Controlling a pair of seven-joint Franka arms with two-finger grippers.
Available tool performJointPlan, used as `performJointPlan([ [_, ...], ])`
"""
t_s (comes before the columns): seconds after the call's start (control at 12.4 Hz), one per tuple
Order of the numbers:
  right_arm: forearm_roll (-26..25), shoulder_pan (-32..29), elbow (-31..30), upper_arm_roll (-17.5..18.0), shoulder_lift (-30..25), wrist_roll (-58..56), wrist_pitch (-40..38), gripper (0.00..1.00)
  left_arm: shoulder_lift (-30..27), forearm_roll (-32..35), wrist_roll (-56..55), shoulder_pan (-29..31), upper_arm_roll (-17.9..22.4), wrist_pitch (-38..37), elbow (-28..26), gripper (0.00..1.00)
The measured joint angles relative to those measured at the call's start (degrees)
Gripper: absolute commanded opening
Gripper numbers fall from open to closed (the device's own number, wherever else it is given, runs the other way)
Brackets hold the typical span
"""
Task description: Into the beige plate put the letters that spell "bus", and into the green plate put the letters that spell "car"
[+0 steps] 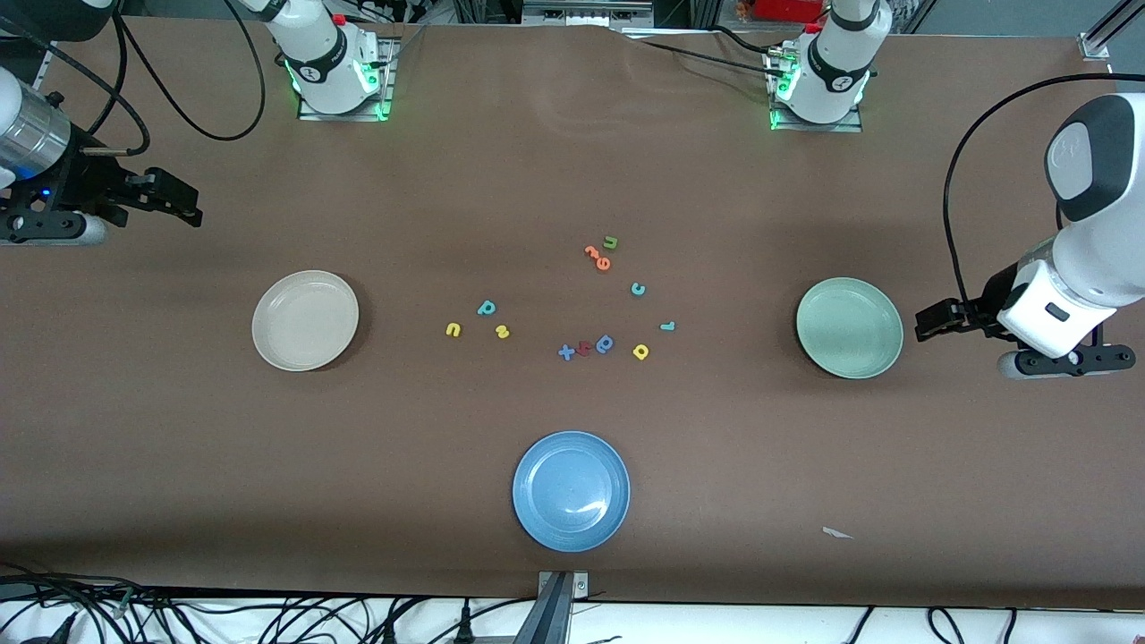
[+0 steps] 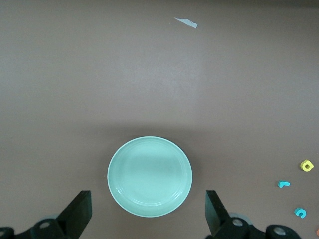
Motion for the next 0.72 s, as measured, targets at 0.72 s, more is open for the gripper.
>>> performJointPlan([
  [0.72,0.0,0.0,0.0,0.0,0.0,0.0,0.0,1.0,0.0,0.0,0.0,-0.3,-0.2,0.0,-0.5,1.0],
])
